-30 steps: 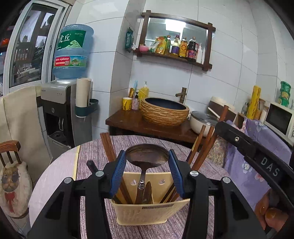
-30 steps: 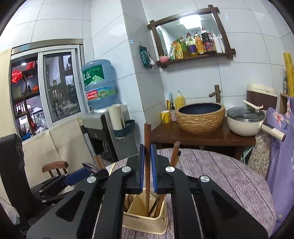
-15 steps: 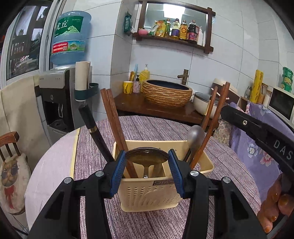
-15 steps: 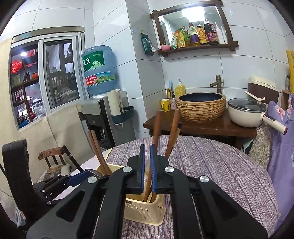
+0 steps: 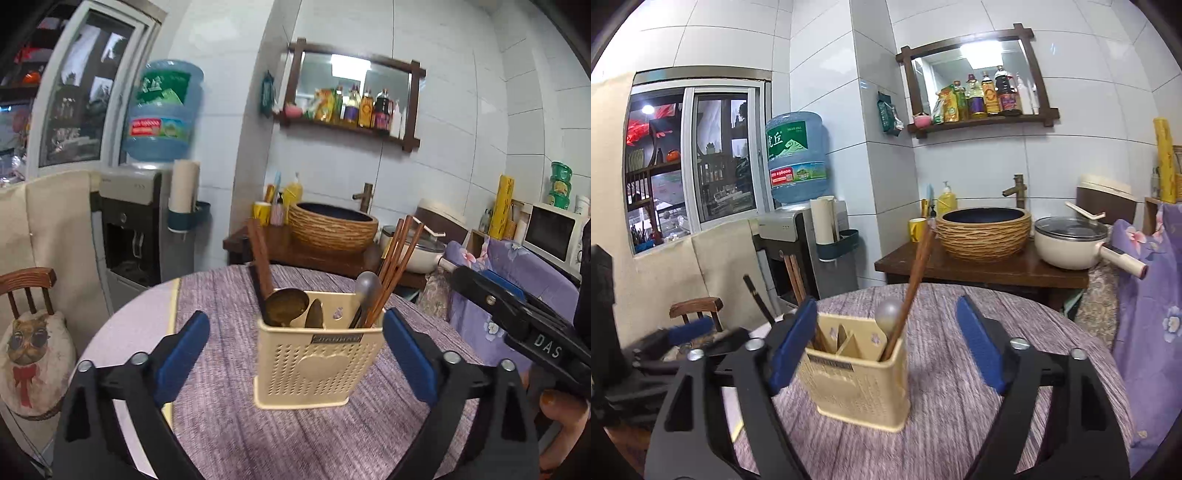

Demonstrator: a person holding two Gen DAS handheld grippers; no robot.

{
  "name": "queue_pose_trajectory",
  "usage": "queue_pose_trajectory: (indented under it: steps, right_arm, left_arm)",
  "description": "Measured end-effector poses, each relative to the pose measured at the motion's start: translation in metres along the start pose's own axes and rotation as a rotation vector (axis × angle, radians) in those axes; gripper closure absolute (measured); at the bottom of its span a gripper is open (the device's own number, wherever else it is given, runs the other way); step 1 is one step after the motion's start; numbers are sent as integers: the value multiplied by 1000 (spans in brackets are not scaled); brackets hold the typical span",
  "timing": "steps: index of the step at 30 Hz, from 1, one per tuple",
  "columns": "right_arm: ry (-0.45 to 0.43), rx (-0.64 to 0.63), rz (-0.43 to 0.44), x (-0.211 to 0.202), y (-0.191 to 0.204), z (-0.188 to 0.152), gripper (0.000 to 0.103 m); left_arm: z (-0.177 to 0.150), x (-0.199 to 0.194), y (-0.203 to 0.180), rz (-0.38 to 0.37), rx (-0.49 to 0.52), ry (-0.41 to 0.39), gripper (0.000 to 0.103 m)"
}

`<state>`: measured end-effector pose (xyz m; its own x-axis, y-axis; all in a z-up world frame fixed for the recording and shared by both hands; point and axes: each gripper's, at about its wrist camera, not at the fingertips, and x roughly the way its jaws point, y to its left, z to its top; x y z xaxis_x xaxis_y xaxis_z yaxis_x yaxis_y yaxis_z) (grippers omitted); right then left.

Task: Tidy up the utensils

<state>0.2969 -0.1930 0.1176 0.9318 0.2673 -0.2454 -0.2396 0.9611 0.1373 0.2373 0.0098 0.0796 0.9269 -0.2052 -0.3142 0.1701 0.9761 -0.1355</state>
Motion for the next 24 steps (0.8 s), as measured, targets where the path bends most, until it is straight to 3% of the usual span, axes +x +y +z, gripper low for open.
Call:
queue_pose_trajectory:
  steps: [4, 10, 17, 24]
  right_arm:
    - [2, -20, -1, -36, -3, -28, 6]
    - [48, -61, 17, -82, 13, -90, 6]
    - [88, -79, 39, -131, 41, -157, 6]
    - [63, -92, 57, -187, 54, -193, 6]
  left_arm:
    - [-25, -28, 9, 31, 17, -2, 5]
    - [-73, -64, 15, 45, -31, 22, 5]
    - [-128, -107, -6, 46, -21, 54, 5]
    - [-161, -153, -21, 94, 26, 0, 5]
